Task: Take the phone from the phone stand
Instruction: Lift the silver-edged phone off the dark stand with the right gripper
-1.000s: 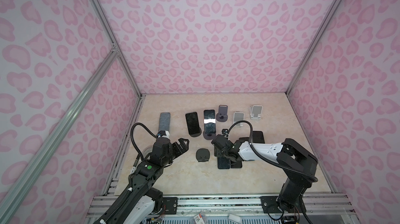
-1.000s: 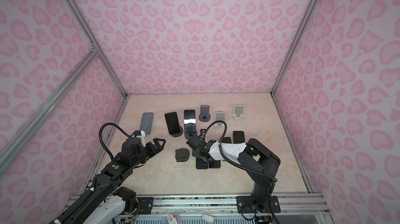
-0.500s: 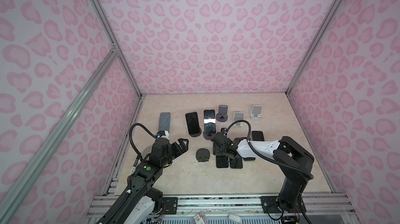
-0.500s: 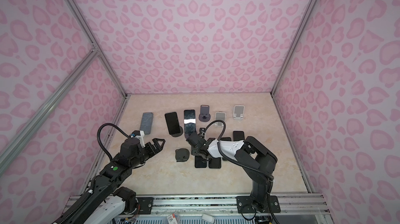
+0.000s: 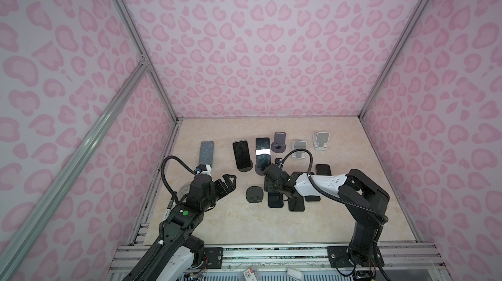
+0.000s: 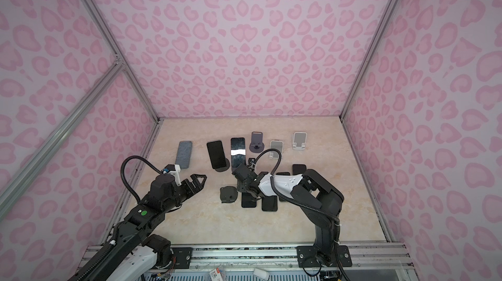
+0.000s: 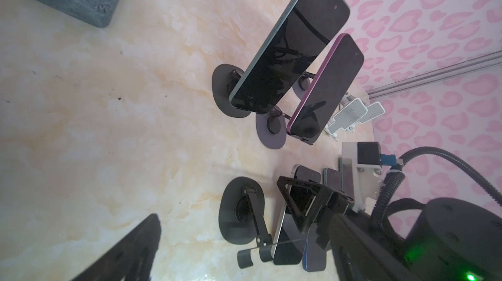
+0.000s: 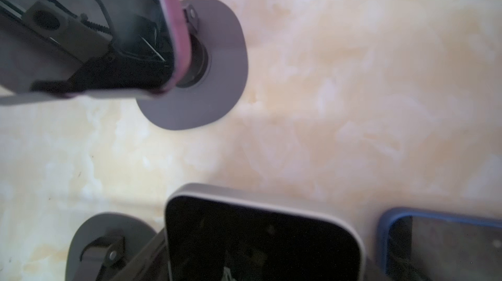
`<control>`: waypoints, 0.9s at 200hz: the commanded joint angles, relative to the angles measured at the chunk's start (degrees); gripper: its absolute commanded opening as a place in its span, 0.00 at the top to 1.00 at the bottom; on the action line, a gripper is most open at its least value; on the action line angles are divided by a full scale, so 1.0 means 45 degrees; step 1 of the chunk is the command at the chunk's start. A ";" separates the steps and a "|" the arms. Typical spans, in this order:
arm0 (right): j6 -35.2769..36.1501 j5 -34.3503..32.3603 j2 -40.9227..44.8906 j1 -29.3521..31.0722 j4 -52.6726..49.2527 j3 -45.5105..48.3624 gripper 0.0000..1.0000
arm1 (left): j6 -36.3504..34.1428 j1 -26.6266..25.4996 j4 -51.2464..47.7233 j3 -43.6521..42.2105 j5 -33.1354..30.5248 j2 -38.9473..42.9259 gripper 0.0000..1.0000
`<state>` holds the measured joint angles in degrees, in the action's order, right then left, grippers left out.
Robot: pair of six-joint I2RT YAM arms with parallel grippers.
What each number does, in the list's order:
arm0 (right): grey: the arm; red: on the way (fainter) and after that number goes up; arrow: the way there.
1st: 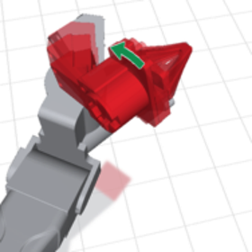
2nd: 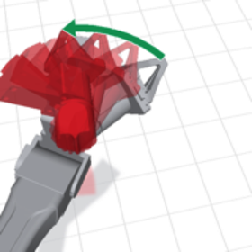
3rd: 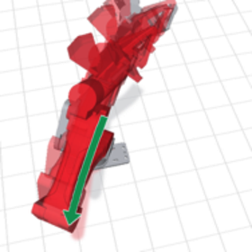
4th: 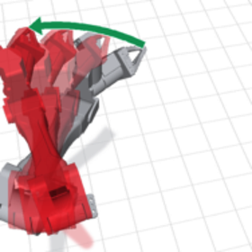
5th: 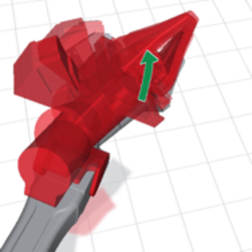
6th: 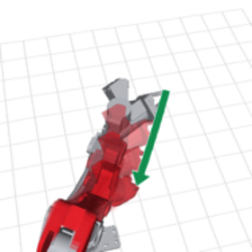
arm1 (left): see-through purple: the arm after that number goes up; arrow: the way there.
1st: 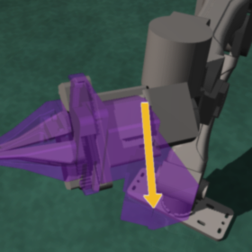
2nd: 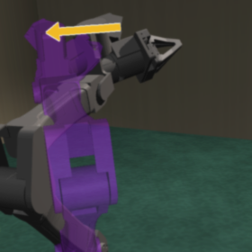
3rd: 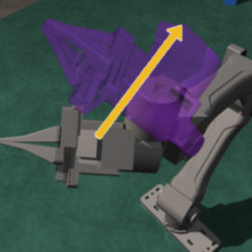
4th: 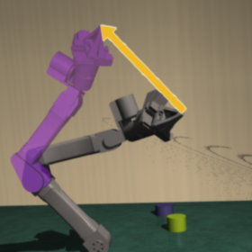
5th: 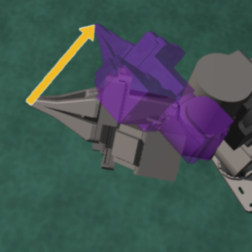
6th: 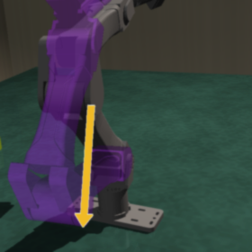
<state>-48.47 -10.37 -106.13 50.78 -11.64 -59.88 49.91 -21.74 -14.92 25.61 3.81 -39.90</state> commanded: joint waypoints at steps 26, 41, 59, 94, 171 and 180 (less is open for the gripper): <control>-0.0198 0.0378 -0.0182 -0.0063 -0.1554 0.0220 0.20 | 0.0179 0.0006 0.0142 -0.0015 -0.0091 0.0052 0.00; -0.0061 0.0362 -0.0335 -0.0056 -0.1892 0.0075 0.21 | 0.0302 0.0006 0.0188 -0.0195 -0.0198 0.0188 0.00; -0.0035 0.0328 -0.0377 -0.0070 -0.1962 0.0141 0.21 | 0.0465 0.0006 0.0246 -0.0410 -0.0225 0.0430 0.00; 0.0116 0.0019 -0.0512 0.0044 -0.2223 -0.0297 0.21 | 0.0567 0.0006 0.0049 -0.0631 -0.0323 0.0891 0.00; 0.0829 -0.1579 -0.1504 0.0420 -0.3605 -0.2432 0.12 | 0.0531 0.0006 -0.0143 -0.0625 -0.0401 0.1229 0.00; 0.0829 -0.1597 -0.1584 0.0414 -0.3650 -0.2541 0.12 | 0.0547 0.0005 -0.0143 -0.0633 -0.0428 0.1248 0.00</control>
<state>-45.43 -14.96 -112.20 52.75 -23.68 -70.28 52.07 -21.74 -15.25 22.87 2.57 -34.57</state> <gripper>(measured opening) 0.875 0.996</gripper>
